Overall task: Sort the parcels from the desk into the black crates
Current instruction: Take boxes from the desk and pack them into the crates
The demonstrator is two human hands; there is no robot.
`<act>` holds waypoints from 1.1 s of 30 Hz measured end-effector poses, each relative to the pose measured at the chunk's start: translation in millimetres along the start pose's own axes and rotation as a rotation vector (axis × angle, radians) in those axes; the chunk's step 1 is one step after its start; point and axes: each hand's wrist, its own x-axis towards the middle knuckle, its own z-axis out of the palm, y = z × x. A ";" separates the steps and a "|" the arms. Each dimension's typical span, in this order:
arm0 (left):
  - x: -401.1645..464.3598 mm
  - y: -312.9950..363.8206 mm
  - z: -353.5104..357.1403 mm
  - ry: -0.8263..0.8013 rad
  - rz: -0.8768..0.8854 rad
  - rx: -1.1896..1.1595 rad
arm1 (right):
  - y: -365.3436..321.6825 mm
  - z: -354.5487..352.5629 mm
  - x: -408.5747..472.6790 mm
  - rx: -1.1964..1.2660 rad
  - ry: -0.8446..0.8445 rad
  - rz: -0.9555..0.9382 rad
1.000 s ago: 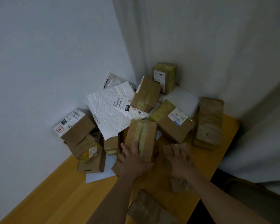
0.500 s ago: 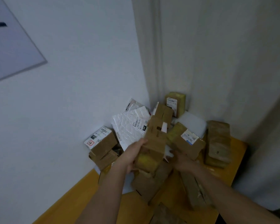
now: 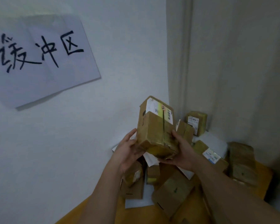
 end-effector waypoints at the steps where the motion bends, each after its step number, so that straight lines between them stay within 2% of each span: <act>1: -5.7 4.6 -1.9 0.014 0.019 0.036 | -0.1 4.0 -1.9 -0.036 -0.006 -0.021; 11: -28.7 3.5 -13.5 -0.005 0.085 0.196 | -3.6 23.5 -10.2 -0.380 -0.026 -0.303; 17: -38.0 -3.2 -7.6 -0.025 0.076 0.190 | -12.1 23.0 -27.6 -0.452 -0.041 -0.386; 25: -62.8 -3.8 14.8 0.012 0.106 0.214 | -30.4 25.4 -62.1 -0.582 -0.085 -0.435; 30: -88.8 -0.6 28.7 0.106 0.178 0.173 | -36.7 7.9 -96.5 -0.854 -0.161 -0.414; 33: -109.5 -7.3 32.6 0.158 0.174 0.170 | -36.2 -1.7 -120.7 -0.841 -0.194 -0.373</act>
